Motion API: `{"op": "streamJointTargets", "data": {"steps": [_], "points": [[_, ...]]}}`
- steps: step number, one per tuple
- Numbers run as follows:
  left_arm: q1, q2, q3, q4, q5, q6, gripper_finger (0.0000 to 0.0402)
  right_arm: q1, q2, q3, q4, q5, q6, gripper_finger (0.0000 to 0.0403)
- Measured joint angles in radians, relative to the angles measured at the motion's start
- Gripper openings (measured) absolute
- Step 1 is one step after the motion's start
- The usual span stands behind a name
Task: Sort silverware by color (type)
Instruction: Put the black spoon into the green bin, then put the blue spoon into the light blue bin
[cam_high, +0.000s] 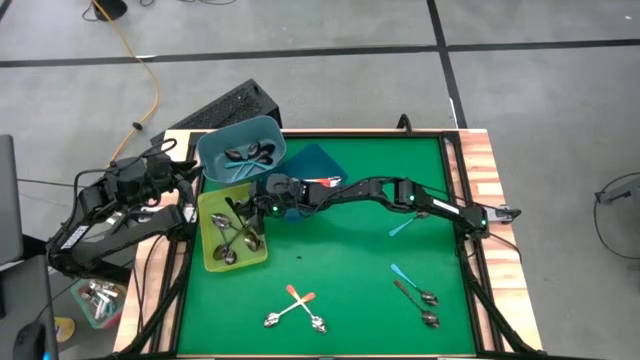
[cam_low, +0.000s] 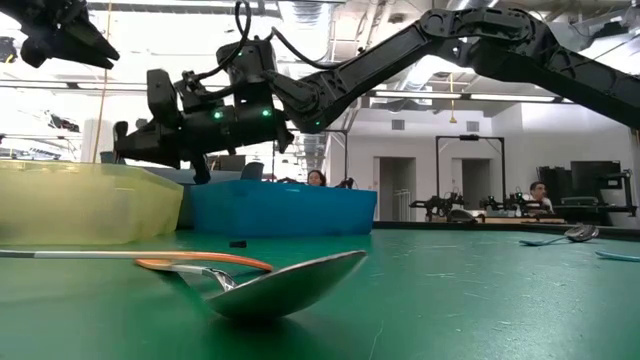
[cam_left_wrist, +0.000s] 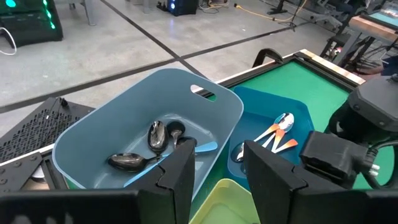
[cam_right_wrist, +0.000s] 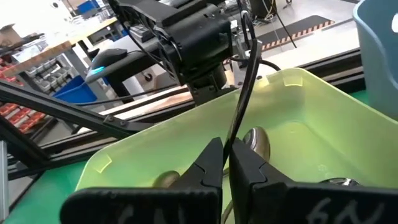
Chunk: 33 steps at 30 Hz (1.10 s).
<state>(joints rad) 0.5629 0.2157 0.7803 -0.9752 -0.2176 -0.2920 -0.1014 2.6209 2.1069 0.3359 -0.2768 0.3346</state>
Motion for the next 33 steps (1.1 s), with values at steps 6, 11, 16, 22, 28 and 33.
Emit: {"op": "streamJointTargets", "data": {"steps": [6,11,16,22,28,33], "points": [[0.0,0.0,0.0,0.0,0.0,0.0,0.0122,-0.005,0.001,-0.001,-0.002,0.0,-0.002,0.0035],[0.0,0.0,0.0,0.0,0.0,0.0,0.0122,-0.008,0.003,-0.002,-0.016,-0.001,0.003,0.007],[0.0,0.0,0.0,0.0,0.0,0.0,0.0122,-0.011,0.003,-0.002,-0.024,-0.003,0.002,0.01],[0.0,0.0,0.0,0.0,0.0,-0.006,0.0122,-0.011,0.004,-0.003,-0.016,-0.004,-0.004,0.0128],[0.0,0.0,0.0,0.0,0.0,-0.009,0.0122,-0.019,0.004,-0.003,-0.015,-0.01,-0.005,0.0142],[0.0,0.0,0.0,0.0,0.0,-0.01,0.0122,-0.027,-0.017,-0.003,-0.023,-0.012,-0.038,0.0144]]}}
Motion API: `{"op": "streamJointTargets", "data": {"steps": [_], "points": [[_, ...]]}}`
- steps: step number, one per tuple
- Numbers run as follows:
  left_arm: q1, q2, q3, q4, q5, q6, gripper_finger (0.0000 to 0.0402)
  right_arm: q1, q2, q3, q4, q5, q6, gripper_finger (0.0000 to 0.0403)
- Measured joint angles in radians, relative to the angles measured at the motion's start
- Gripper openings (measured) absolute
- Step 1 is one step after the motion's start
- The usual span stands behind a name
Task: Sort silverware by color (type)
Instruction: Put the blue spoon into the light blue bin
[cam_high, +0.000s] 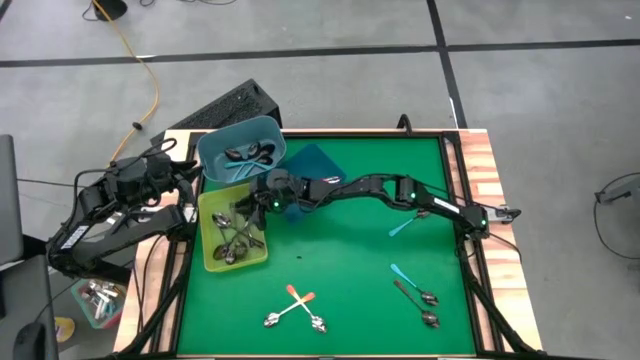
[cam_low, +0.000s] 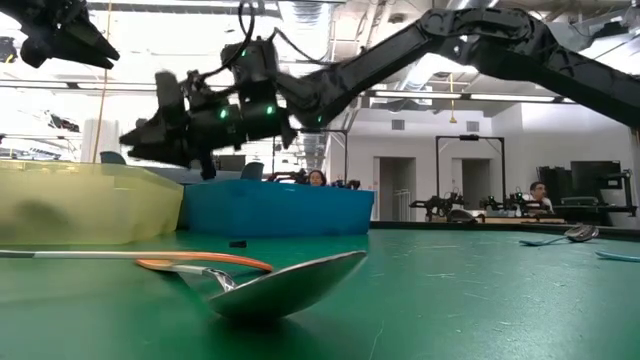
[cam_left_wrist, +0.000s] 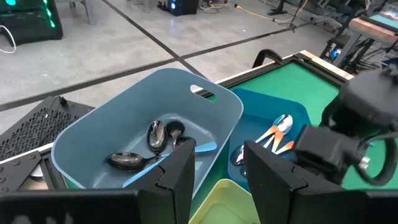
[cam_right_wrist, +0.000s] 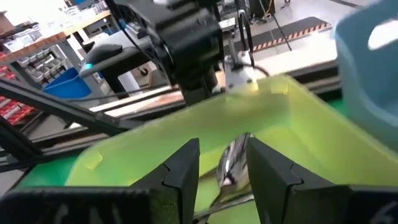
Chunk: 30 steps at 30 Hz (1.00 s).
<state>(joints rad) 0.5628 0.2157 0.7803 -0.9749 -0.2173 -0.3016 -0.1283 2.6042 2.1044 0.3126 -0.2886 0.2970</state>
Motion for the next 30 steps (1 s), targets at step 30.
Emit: {"op": "streamJointTargets", "data": {"steps": [30], "points": [[0.0,0.0,0.0,-0.01,0.0,-0.009,0.0122,0.025,-0.569,0.001,-1.744,0.264,-0.378,0.0141]]}}
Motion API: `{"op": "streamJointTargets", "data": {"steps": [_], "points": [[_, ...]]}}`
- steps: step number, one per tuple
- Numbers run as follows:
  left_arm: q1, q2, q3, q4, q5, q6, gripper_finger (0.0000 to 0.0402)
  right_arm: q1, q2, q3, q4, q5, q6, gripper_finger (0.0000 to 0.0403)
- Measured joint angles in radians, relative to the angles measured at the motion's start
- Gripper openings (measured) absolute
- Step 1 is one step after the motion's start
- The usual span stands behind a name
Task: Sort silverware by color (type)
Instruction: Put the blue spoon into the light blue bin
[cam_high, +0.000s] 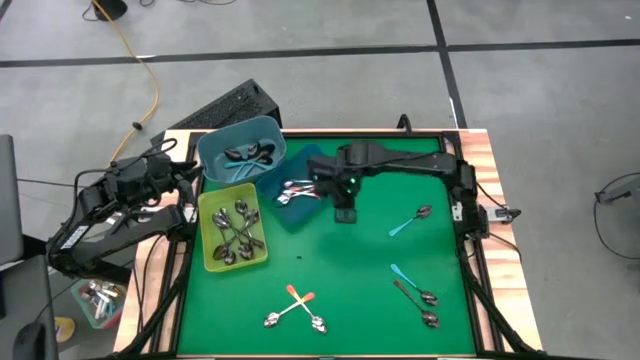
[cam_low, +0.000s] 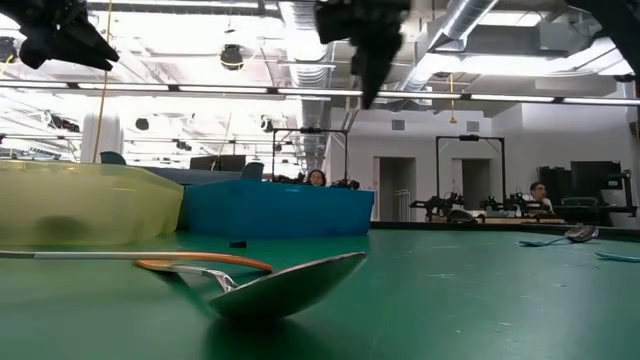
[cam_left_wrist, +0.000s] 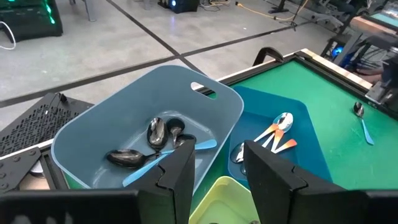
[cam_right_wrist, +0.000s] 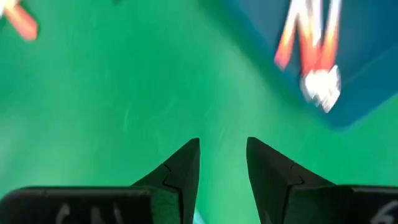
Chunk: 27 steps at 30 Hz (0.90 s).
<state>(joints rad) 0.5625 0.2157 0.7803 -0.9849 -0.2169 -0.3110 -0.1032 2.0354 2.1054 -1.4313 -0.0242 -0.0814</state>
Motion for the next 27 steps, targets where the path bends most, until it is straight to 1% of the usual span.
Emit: {"op": "streamJointTargets", "data": {"steps": [4,7,10,13,15,16,20,23,27], "points": [[0.0,0.0,0.0,0.0,0.0,0.021,0.0122,0.038,-0.001,0.0,-0.138,0.0,0.026,0.0141],[0.0,0.0,0.0,0.0,0.0,0.026,0.0122,0.071,-0.03,-0.037,-0.129,0.0,0.037,0.0141],[0.0,0.0,0.0,-0.005,0.0,0.033,0.0122,0.11,-0.136,-0.151,-0.136,0.01,0.07,0.0141],[0.0,0.0,0.0,-0.01,0.0,0.044,0.0122,0.137,-0.292,-0.354,-0.087,0.1,0.161,0.0141],[0.0,0.0,0.0,-0.011,-0.003,0.045,0.0122,0.148,-0.411,-0.517,0.016,0.165,0.214,0.0141],[0.0,0.0,0.0,-0.009,-0.006,0.045,0.0122,0.151,-0.471,-0.599,0.074,0.178,0.239,0.0141],[0.0,0.0,0.0,-0.008,-0.007,0.044,0.0122,0.166,-0.672,-0.869,0.343,0.175,0.362,0.0141],[0.0,0.0,0.0,-0.011,-0.008,0.032,0.0122,0.187,-0.744,-1.01,0.596,0.171,0.452,0.0141],[0.0,0.0,0.0,0.0,-0.009,0.022,0.0122,0.237,-0.758,-1.118,0.842,0.165,0.468,0.0141]]}}
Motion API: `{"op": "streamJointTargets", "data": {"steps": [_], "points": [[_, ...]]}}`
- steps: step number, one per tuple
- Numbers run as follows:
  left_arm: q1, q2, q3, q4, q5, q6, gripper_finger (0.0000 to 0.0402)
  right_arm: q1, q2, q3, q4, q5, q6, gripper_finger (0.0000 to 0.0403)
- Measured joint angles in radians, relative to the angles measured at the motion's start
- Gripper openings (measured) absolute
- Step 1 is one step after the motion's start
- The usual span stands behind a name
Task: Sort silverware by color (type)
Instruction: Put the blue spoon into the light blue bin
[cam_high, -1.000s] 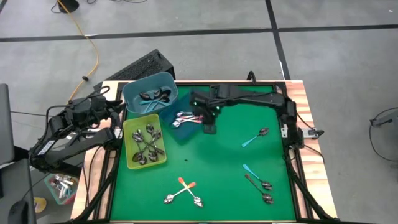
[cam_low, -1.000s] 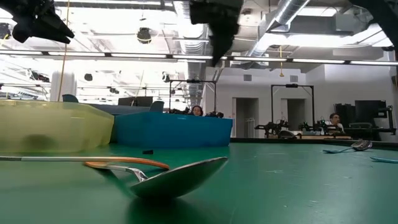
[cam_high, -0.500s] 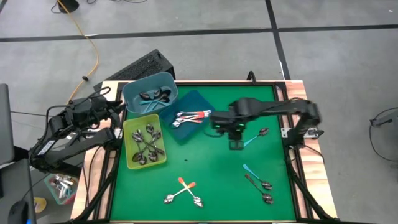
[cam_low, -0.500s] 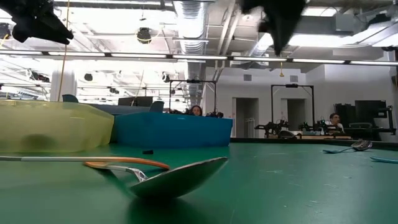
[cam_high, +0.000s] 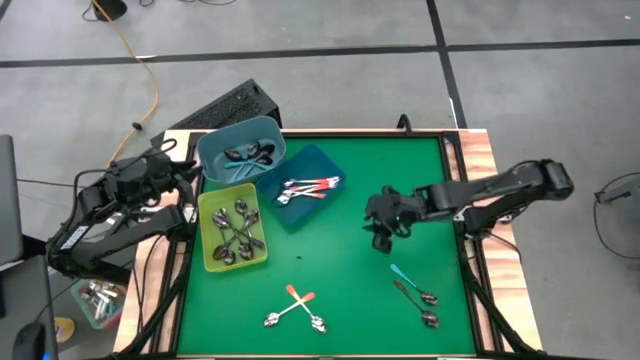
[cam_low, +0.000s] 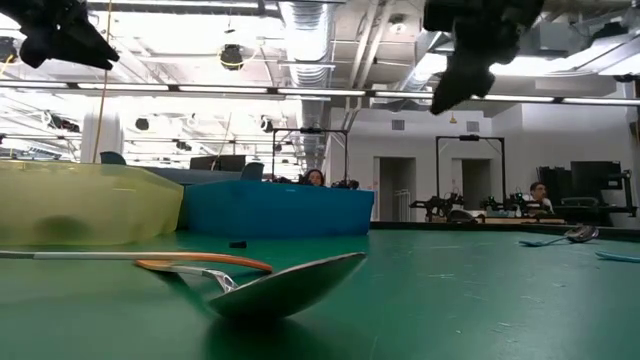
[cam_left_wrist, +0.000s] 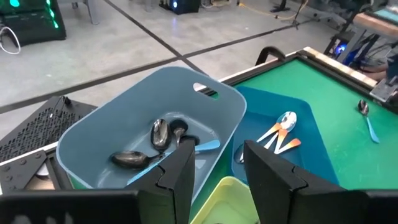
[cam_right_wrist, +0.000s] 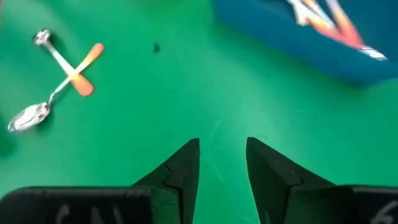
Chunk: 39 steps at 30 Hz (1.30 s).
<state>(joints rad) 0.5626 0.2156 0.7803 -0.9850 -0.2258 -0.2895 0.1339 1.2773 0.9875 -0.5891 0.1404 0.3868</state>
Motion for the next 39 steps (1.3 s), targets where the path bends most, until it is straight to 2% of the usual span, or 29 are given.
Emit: {"op": "streamJointTargets", "data": {"steps": [4,8,14,19,23,25,30,34,39], "points": [[0.0,0.0,0.0,0.008,-0.001,-0.009,0.0122,0.048,0.078,-0.041,0.228,-0.001,-0.004,0.0141],[0.0,0.0,0.0,0.006,0.007,-0.012,0.0122,0.081,0.202,-0.032,0.309,-0.001,-0.049,0.0141],[0.0,0.0,0.0,0.001,0.008,-0.012,0.0122,0.104,0.374,-0.012,0.283,-0.008,-0.046,0.0141],[0.0,0.0,0.0,-0.005,0.009,-0.012,0.0122,0.106,0.426,0.014,0.188,0.015,0.031,0.0134],[0.0,0.0,0.0,-0.006,0.006,-0.012,0.0122,0.109,0.387,0.014,0.122,0.021,0.025,0.0132],[0.0,0.0,0.0,-0.006,0.004,-0.012,0.0122,0.108,0.347,0.012,0.032,0.035,0.023,0.0132],[0.0,0.0,0.0,-0.006,0.002,-0.012,0.0122,0.091,0.223,-0.025,-0.167,0.17,0.062,0.0132],[0.0,0.0,0.0,-0.01,0.001,-0.012,0.0122,0.051,0.098,-0.107,-0.304,0.274,0.287,0.0132],[0.0,0.0,0.0,-0.01,0.001,-0.012,0.0122,-0.004,-0.059,-0.267,-0.358,0.282,0.67,0.0134]]}}
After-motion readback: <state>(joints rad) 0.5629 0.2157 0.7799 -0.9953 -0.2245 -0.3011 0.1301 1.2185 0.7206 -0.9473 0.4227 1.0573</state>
